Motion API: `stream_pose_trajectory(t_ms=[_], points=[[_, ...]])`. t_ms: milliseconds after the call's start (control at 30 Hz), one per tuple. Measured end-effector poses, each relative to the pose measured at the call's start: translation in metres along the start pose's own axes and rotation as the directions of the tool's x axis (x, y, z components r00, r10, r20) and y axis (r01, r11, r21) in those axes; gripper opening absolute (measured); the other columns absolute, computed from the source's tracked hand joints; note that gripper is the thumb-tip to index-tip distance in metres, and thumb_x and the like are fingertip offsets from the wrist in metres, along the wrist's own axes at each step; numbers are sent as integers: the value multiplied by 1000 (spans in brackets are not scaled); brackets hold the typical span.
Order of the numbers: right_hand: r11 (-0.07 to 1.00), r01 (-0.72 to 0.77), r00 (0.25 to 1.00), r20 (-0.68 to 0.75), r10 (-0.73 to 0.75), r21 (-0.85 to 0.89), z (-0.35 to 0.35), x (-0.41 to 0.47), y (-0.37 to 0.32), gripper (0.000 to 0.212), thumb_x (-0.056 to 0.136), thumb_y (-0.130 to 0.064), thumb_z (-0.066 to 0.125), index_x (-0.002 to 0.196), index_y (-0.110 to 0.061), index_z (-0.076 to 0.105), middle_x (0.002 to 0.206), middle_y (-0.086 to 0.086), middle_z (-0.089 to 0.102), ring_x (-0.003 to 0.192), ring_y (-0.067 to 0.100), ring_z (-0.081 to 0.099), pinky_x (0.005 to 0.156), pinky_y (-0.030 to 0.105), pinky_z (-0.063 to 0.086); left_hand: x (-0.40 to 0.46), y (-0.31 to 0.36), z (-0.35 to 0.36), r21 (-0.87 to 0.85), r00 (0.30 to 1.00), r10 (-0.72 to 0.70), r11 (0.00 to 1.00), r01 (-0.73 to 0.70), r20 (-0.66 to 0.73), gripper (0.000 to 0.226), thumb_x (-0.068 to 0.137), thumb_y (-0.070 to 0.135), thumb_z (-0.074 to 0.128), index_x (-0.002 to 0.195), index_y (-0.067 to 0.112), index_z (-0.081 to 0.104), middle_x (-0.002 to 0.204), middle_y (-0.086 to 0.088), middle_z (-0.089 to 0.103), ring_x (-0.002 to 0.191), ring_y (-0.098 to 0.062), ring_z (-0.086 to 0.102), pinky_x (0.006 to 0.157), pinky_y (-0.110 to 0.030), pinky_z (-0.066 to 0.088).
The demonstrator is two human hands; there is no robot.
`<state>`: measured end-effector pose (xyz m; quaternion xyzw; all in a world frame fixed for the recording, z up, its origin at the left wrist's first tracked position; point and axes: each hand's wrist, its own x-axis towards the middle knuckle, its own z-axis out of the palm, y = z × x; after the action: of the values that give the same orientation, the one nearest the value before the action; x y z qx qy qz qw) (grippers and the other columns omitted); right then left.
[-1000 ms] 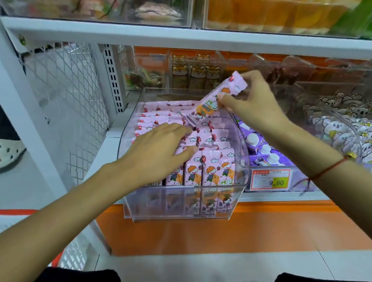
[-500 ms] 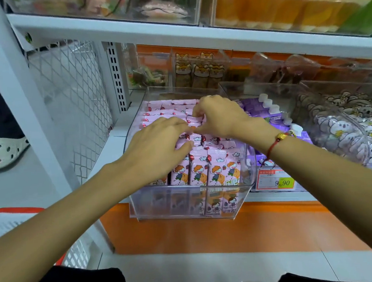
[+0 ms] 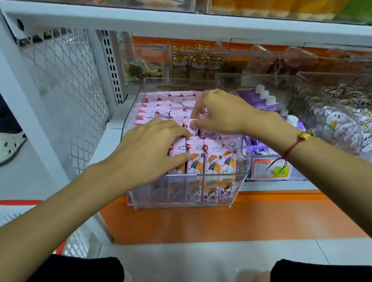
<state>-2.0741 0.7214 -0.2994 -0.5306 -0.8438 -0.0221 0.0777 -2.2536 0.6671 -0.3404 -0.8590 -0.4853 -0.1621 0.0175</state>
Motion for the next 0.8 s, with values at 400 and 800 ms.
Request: stream_pose_trajectory(t_ms=[400, 800], points=[[814, -13, 885, -372, 279, 581, -2, -17, -7, 6, 95, -13, 52, 92, -12, 47, 77, 3, 62, 70, 12, 59, 62, 20, 45, 0, -2, 2, -5, 1000, 7, 1000, -7, -10, 44, 88, 55, 50, 127, 35, 54, 123, 12, 58, 116, -15, 49, 77, -33, 44], [291, 89, 758, -254, 600, 953, -15, -103, -20, 11, 95, -8, 54, 85, -11, 52, 53, -9, 61, 52, 4, 59, 58, 22, 54, -10, 47, -10, -802, 979, -198, 591, 84, -43, 54, 73, 71, 55, 117, 39, 55, 108, 28, 57, 98, 8, 56, 83, -20, 47]])
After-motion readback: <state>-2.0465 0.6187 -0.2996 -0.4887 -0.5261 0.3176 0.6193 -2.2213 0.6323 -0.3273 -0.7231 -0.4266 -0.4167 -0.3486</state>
